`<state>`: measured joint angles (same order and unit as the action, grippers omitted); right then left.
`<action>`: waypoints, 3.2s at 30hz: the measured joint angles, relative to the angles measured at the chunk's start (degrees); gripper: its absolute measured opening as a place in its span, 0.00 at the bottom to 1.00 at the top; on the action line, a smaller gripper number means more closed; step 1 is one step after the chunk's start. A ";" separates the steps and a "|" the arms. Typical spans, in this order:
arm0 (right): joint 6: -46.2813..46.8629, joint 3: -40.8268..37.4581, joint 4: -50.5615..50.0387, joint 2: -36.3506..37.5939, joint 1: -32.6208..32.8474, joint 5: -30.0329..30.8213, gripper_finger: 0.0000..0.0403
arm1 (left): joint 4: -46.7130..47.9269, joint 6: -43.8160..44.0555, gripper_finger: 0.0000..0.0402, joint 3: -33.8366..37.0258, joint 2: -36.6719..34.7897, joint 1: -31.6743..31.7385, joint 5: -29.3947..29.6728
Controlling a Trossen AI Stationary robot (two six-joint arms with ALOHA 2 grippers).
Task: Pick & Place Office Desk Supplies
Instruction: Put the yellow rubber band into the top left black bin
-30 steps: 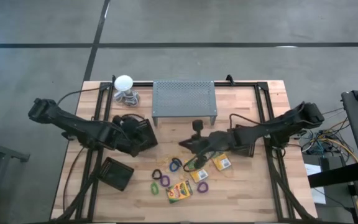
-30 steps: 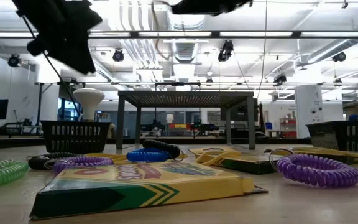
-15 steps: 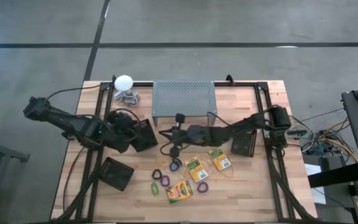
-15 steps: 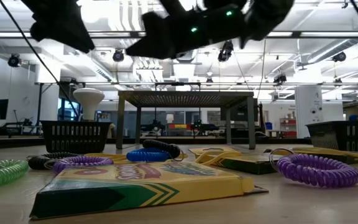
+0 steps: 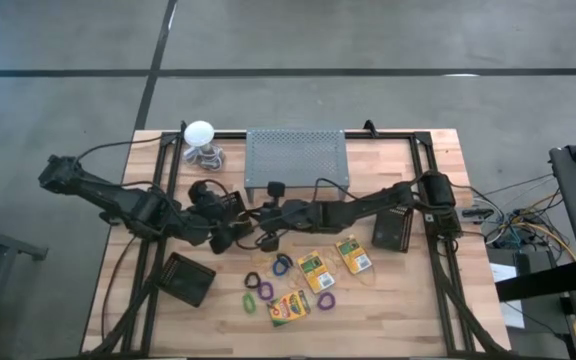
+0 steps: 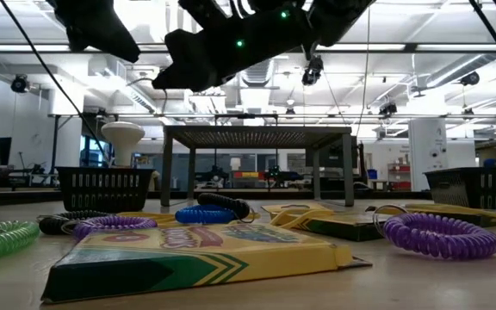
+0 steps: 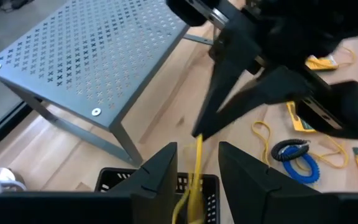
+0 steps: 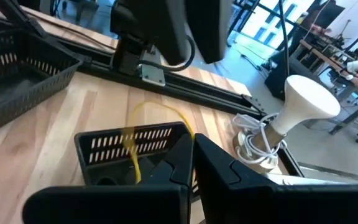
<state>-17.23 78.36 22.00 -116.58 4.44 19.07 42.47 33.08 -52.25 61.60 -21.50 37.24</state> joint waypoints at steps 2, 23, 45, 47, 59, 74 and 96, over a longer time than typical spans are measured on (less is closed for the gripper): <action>-0.23 -0.06 -0.24 0.27 -0.44 0.00 0.02 | -0.05 -1.18 0.30 0.00 0.00 0.00 -0.27; 0.51 -0.15 -0.55 0.95 -1.21 -0.02 0.02 | -1.78 -4.26 0.30 3.76 0.00 0.48 4.15; 0.74 -0.12 -0.74 3.78 -1.21 0.00 0.02 | -2.97 4.26 0.56 3.80 4.18 1.99 5.79; 0.76 -0.12 -0.87 3.83 -1.24 0.00 0.02 | -3.09 1.64 0.61 3.80 4.96 1.92 5.16; 0.93 -0.11 -4.46 3.24 -1.38 0.00 0.02 | -6.03 -7.87 0.68 1.77 4.59 1.99 -2.17; 1.81 -0.10 -3.53 4.29 -0.91 -4.98 0.02 | -9.90 -6.26 0.61 2.91 4.61 2.03 2.52; 8.16 -0.10 -10.70 7.77 -1.08 -4.12 0.06 | -11.79 -2.64 0.01 2.78 4.60 2.06 4.58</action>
<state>-9.07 78.26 11.31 -108.81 3.36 14.95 30.68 30.44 -49.47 66.20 -19.44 41.82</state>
